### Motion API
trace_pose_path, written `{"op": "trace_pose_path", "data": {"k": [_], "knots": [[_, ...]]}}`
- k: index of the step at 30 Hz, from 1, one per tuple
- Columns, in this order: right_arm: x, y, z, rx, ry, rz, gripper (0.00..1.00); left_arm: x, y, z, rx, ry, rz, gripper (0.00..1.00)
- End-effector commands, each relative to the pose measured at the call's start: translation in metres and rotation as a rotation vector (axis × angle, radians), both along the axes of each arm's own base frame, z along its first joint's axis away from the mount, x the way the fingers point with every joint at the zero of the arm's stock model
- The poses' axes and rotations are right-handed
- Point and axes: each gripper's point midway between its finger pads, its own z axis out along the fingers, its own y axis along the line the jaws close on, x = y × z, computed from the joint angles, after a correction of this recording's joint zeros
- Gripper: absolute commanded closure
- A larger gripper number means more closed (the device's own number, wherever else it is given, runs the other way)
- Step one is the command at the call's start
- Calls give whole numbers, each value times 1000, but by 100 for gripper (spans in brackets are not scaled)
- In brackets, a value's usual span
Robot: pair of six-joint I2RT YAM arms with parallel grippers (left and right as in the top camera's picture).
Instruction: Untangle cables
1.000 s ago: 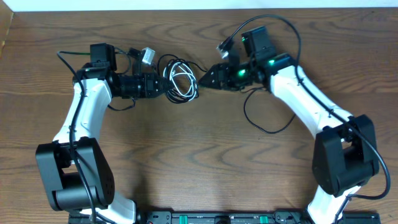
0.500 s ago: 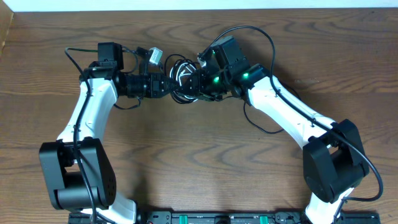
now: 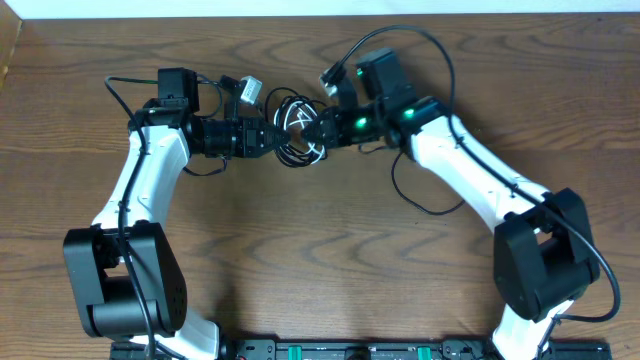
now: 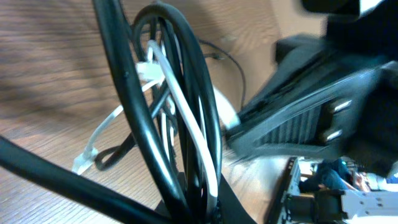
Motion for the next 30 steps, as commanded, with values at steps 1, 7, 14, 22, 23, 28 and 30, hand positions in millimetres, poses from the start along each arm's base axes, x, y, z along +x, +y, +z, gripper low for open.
{"op": "trace_pose_path", "data": {"k": [1,7,14,22,23,28,30], "knots": [[-1,-10,34,160,-58,124,99,7,10,-13,86,42,59,92],[8,-52,91,431,-161,271,99,17,44,-46,300,208,289,92],[29,-95,127,514,-202,262,99,19,52,-51,342,223,326,87],[69,-182,136,516,-99,32,99,19,52,-51,343,223,327,83],[70,-190,135,518,-82,20,99,19,53,-52,349,223,330,76],[69,-210,123,527,-24,-8,99,20,64,-58,399,252,390,55],[63,-201,115,526,-19,12,99,20,64,-58,393,268,404,50]]}}
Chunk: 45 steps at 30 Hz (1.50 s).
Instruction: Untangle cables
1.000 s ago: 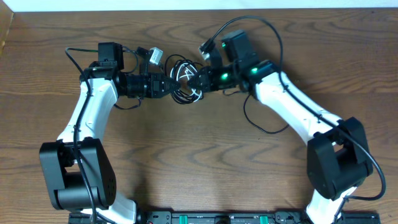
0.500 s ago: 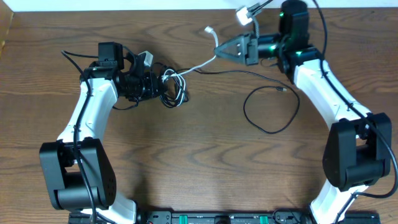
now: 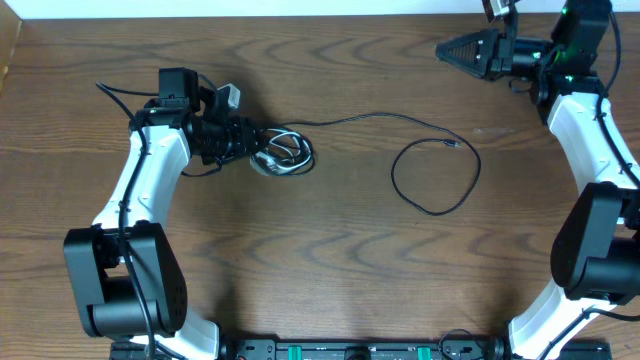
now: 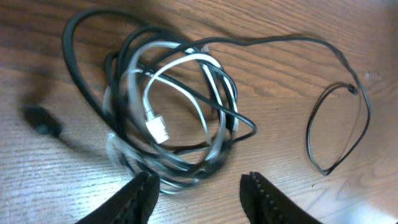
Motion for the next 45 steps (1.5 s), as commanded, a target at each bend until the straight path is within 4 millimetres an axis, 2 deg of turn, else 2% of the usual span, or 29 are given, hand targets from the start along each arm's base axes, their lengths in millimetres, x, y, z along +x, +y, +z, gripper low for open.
{"op": "trace_pose_path", "data": {"k": [1,5,7,10,12,14,16,18,22,25,28,30,31,32,34,36,38,42,45], "knots": [[-14,19,-7,0,-42,64,99,4,5,0,8,17,49,50],[-15,40,-28,-52,-25,38,79,4,5,0,6,21,55,50],[-12,50,-44,-114,24,-6,76,4,5,0,-2,35,77,50],[-11,67,-80,-265,110,-80,67,4,5,-1,-27,77,146,50],[-14,77,-103,-382,145,-114,65,5,11,-5,-3,99,194,50],[-21,89,-126,-510,158,-133,62,5,27,-16,78,132,274,50],[-25,96,-134,-565,154,-136,61,4,34,-23,117,149,305,50],[-31,109,-147,-653,137,-143,58,2,36,-33,131,173,308,50],[-40,134,-166,-822,52,-164,46,-4,35,-66,135,268,300,50],[-44,146,-174,-930,-25,-183,42,-14,34,-88,142,347,294,50],[-48,155,-177,-985,-68,-201,41,-19,34,-99,147,386,290,53],[-50,163,-175,-978,-94,-188,40,-19,34,-100,147,388,289,75],[-50,165,-175,-975,-102,-186,40,-18,34,-100,148,381,284,81],[-50,164,-175,-975,-102,-187,40,-18,34,-100,148,381,283,81],[-49,163,-175,-976,-101,-189,38,-19,34,-100,156,367,249,92],[-53,168,-173,-952,-119,-148,36,-19,34,-100,159,353,217,92],[-61,177,-169,-902,-147,-76,36,-18,26,-96,123,324,153,92],[-72,186,-161,-815,-159,13,34,-10,-12,-55,-82,134,-98,92],[-72,184,-158,-783,-146,27,34,-6,-18,-26,-102,28,-155,92]]}}
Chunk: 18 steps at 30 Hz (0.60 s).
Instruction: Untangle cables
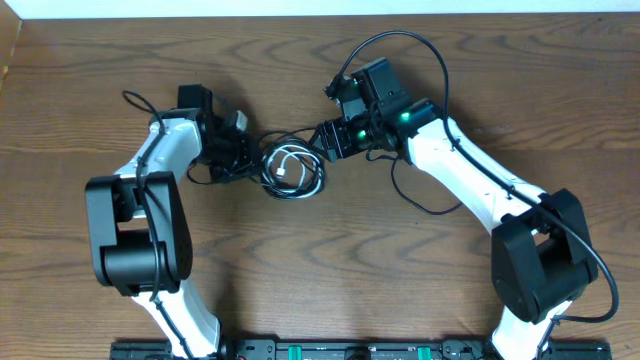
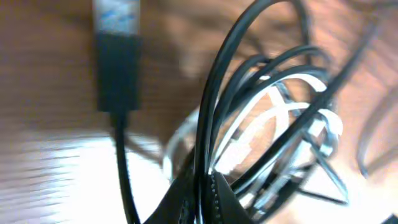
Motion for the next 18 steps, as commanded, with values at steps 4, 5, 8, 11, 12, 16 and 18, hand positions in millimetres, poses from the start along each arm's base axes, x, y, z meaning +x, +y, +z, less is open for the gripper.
{"op": "trace_pose_path", "data": {"k": [4,5,8,11,12,16,18], "knots": [[-7,0,18,154,67,76,34,12,-19,95,-88,-343,-167,92],[-6,-2,22,192,110,54,34,13,-19,113,-79,-402,-171,93],[0,-9,31,275,248,-58,35,11,-19,139,-69,-479,-176,93],[2,-6,47,373,288,-41,36,9,-20,151,-68,-508,-176,93],[3,-4,56,414,289,-22,37,8,-21,153,-73,-512,-178,92],[12,-4,60,433,287,-62,45,5,-30,159,-140,-517,-195,93],[18,-8,54,410,303,-131,48,3,-34,163,-174,-524,-204,93]]}}
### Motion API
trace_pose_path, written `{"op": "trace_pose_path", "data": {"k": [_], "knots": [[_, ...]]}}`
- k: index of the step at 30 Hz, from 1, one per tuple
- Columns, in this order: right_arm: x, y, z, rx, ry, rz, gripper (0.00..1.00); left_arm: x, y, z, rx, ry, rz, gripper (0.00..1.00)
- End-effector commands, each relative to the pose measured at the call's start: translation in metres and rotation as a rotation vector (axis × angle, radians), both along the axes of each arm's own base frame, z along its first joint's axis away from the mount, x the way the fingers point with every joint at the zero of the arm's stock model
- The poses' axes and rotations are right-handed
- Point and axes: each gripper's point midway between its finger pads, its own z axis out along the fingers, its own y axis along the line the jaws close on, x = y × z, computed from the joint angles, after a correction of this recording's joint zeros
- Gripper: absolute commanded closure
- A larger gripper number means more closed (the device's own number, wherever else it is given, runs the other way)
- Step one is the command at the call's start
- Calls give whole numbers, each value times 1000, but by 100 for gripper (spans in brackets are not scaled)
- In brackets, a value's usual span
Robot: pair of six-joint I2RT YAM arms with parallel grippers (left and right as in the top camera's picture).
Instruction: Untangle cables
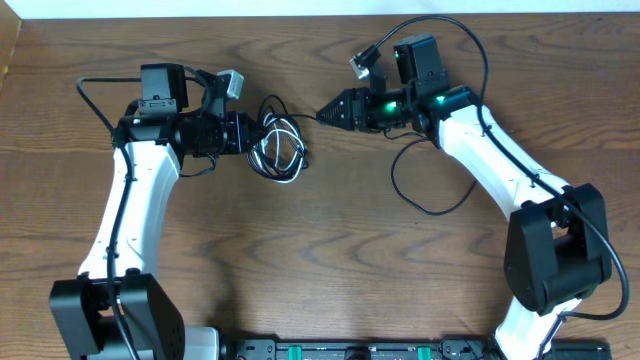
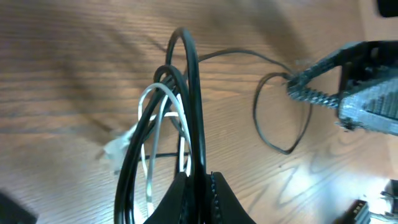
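A tangle of black and white cables [image 1: 280, 152] hangs partly lifted at the back middle of the table. My left gripper [image 1: 248, 133] is at its left side, shut on a thick black coil. The left wrist view shows the coil [image 2: 163, 118] rising from the shut left gripper [image 2: 200, 183]. My right gripper [image 1: 322, 116] points left, just right of the tangle, with its fingers together at a thin black cable. That thin cable ends in a loop [image 1: 432, 212] lying on the wood. The left wrist view has the right gripper [image 2: 291, 79] and the loop [image 2: 283, 151] too.
A white-tipped plug [image 1: 229, 82] sticks up beside my left wrist. The brown wooden table [image 1: 320, 260] stretches toward the front, where a black equipment rail [image 1: 340, 350] runs along the edge. The arms' own black wires arc behind both wrists.
My left gripper, still shut on the black coil, now holds the tangle higher and slightly farther back. The right gripper sits farther back than before, near the tangle's upper right.
Both grippers were in the tangle at the back middle. Then the tangle lay on the table under my open left gripper, with the right arm far back right and the thin cable stretched out. Later the left was shut on a coil and the right had returned.
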Motion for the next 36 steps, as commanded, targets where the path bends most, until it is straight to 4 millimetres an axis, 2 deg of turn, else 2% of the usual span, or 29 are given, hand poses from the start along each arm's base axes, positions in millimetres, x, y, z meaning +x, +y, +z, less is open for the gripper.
{"op": "trace_pose_path", "data": {"k": [1,2,3,8,14,18,21,23,33,36], "knots": [[2,-1,0,6,104,-72,49,-2,-12,16,-75,-37,-53,92],[3,-1,-2,3,129,-94,51,-2,-12,16,-74,-37,-52,93],[5,-1,-5,-7,183,-145,57,-2,-12,16,-76,-33,-50,93],[12,-2,-21,-74,246,-284,60,-2,-12,16,-82,-24,-40,93],[13,-9,-51,-67,410,-451,47,1,-4,10,-10,-51,-43,92],[18,-11,-73,28,488,-565,50,-1,-8,13,-23,-73,-77,92],[22,-11,-78,130,540,-632,50,-8,-24,28,-122,-125,-174,93],[23,-13,-81,166,552,-659,49,-10,-27,31,-141,-130,-188,92],[20,-5,-89,149,526,-716,48,-21,-28,25,-140,-83,-203,93],[23,1,-91,162,508,-709,46,-29,-38,23,-126,-95,-265,93]]}}
